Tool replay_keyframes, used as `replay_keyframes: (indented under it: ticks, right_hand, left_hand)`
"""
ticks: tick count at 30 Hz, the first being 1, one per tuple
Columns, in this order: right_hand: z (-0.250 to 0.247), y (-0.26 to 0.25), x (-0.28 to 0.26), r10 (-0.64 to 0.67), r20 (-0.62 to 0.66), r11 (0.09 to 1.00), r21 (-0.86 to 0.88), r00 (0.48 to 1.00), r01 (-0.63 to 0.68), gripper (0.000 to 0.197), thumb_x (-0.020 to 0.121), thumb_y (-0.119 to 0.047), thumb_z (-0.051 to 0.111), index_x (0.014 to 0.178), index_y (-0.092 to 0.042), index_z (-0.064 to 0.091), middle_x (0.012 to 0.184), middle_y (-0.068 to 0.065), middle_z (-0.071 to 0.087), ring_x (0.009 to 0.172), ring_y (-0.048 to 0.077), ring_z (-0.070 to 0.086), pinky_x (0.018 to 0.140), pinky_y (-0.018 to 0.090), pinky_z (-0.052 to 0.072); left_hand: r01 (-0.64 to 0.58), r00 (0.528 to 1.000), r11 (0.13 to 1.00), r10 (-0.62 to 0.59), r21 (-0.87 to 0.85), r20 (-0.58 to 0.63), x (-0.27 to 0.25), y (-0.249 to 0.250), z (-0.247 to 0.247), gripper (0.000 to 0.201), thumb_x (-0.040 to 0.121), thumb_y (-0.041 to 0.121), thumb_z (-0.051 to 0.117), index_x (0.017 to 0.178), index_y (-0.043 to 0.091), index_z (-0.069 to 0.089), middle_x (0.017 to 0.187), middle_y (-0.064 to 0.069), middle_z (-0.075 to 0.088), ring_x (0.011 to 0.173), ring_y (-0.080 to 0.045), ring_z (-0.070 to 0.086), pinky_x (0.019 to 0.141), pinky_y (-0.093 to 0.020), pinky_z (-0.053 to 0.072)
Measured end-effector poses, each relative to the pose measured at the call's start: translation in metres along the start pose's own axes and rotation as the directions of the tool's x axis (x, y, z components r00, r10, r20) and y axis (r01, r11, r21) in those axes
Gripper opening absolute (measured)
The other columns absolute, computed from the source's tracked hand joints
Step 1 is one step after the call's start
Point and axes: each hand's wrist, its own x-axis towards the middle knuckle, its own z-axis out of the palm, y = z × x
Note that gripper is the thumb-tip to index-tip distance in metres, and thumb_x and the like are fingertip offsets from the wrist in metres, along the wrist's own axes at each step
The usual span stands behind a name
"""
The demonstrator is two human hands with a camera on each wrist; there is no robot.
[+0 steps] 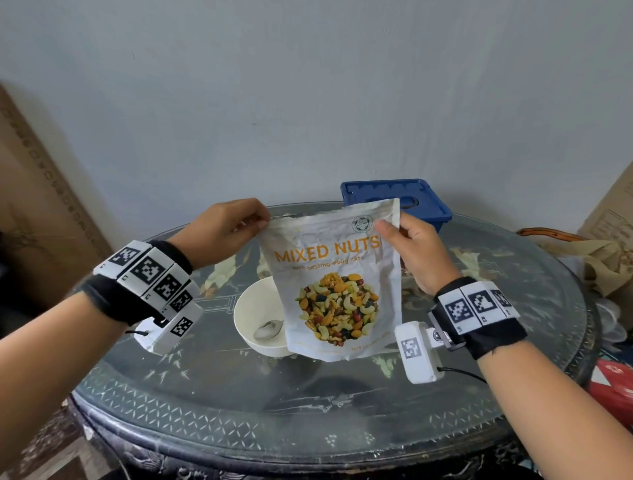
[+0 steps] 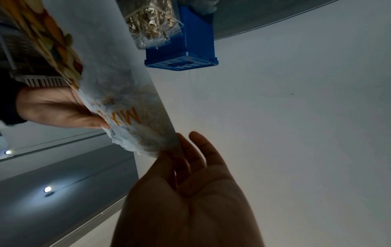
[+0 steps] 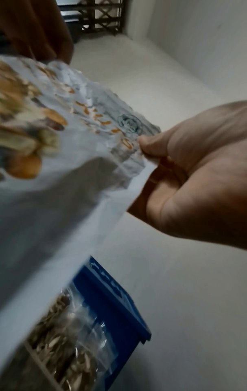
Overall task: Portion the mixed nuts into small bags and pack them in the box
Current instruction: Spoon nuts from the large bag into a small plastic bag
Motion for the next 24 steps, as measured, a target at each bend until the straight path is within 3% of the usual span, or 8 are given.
replay_keyframes:
  ticks: [4, 5, 7, 9, 12, 16, 18, 24]
  right_hand:
    - [-0.002, 0.007, -0.003, 0.017, 0.021, 1.000, 0.003, 1.000, -0.017, 0.016, 0.091, -0.020, 0.056, 0.103, -0.026, 0.064, 0.102, -0.007, 0.069, 0.096, 0.011, 0.066, 0.086, 0.030, 0.052]
    - [-0.002, 0.008, -0.003, 0.014, 0.015, 1.000, 0.023, 1.000, -0.014, 0.015, 0.091, -0.020, 0.056, 0.102, -0.026, 0.065, 0.099, -0.007, 0.069, 0.090, 0.007, 0.066, 0.081, 0.026, 0.053]
    - [-0.003, 0.009, -0.006, 0.021, 0.006, 0.997, 0.068, 1.000, -0.022, 0.014, 0.089, -0.019, 0.057, 0.101, -0.022, 0.066, 0.090, -0.002, 0.069, 0.072, 0.003, 0.063, 0.061, 0.014, 0.048]
    - [-0.004, 0.012, -0.008, 0.048, 0.029, 0.997, 0.066, 0.998, -0.050, 0.017, 0.084, -0.028, 0.059, 0.098, -0.023, 0.067, 0.086, 0.009, 0.068, 0.066, 0.019, 0.055, 0.047, 0.014, 0.040]
    - [-0.005, 0.014, -0.011, 0.074, 0.093, 0.997, 0.006, 0.993, -0.075, 0.013, 0.086, -0.023, 0.059, 0.096, -0.025, 0.066, 0.089, 0.007, 0.070, 0.069, 0.028, 0.052, 0.043, 0.018, 0.041]
    - [-0.013, 0.004, -0.007, 0.004, 0.142, 0.988, -0.151, 0.990, 0.018, 0.012, 0.089, -0.015, 0.059, 0.089, -0.027, 0.060, 0.080, -0.008, 0.065, 0.061, -0.001, 0.056, 0.050, 0.011, 0.042]
    - [-0.017, 0.000, -0.003, -0.016, 0.158, 0.972, -0.230, 0.987, 0.052, 0.012, 0.088, -0.019, 0.060, 0.088, -0.031, 0.060, 0.081, -0.006, 0.064, 0.064, -0.003, 0.056, 0.057, 0.010, 0.043]
    - [-0.021, 0.007, -0.003, -0.018, 0.151, 0.938, -0.341, 0.988, 0.069, 0.006, 0.086, -0.023, 0.063, 0.082, -0.027, 0.065, 0.081, 0.010, 0.068, 0.073, 0.026, 0.061, 0.074, 0.039, 0.051]
  left_hand:
    - [-0.030, 0.998, 0.999, 0.028, -0.020, -0.056, -0.005, 0.001, 0.000, 0.028, 0.089, 0.011, 0.059, 0.092, 0.038, 0.054, 0.093, 0.033, 0.054, 0.078, 0.011, 0.054, 0.069, -0.004, 0.041]
    - [-0.023, 0.998, 0.999, 0.020, -0.041, -0.057, -0.006, 0.003, 0.001, 0.017, 0.087, 0.022, 0.062, 0.098, 0.034, 0.057, 0.099, 0.029, 0.051, 0.078, 0.008, 0.056, 0.069, -0.005, 0.043]
    - [0.051, 0.999, 0.995, -0.051, -0.085, 0.003, -0.007, 0.004, 0.002, 0.039, 0.076, 0.057, 0.057, 0.106, 0.032, 0.056, 0.105, 0.024, 0.049, 0.079, 0.007, 0.058, 0.071, -0.006, 0.046]
    - [0.170, 0.981, 0.983, -0.163, -0.071, 0.103, -0.008, 0.003, 0.005, 0.055, 0.064, 0.075, 0.054, 0.101, 0.034, 0.056, 0.095, 0.025, 0.055, 0.077, 0.015, 0.056, 0.069, -0.007, 0.045]
    - [0.240, 0.961, 0.969, -0.230, -0.053, 0.151, -0.012, -0.001, 0.011, 0.010, 0.081, 0.042, 0.065, 0.080, 0.035, 0.058, 0.081, 0.018, 0.062, 0.070, 0.016, 0.055, 0.066, -0.009, 0.041]
    - [0.202, 0.972, 0.978, -0.194, -0.046, 0.132, -0.015, 0.001, 0.013, 0.020, 0.087, 0.021, 0.062, 0.075, 0.036, 0.055, 0.071, 0.020, 0.063, 0.069, 0.012, 0.054, 0.066, -0.005, 0.041]
    - [0.190, 0.975, 0.981, -0.184, -0.044, 0.125, -0.015, 0.003, 0.014, 0.022, 0.087, 0.020, 0.062, 0.074, 0.036, 0.054, 0.070, 0.022, 0.062, 0.071, 0.013, 0.054, 0.066, -0.006, 0.041]
    - [0.194, 0.969, 0.980, -0.187, -0.031, 0.160, -0.019, 0.007, 0.015, 0.015, 0.087, 0.020, 0.062, 0.079, 0.031, 0.056, 0.079, 0.016, 0.060, 0.072, 0.015, 0.053, 0.069, -0.005, 0.042]
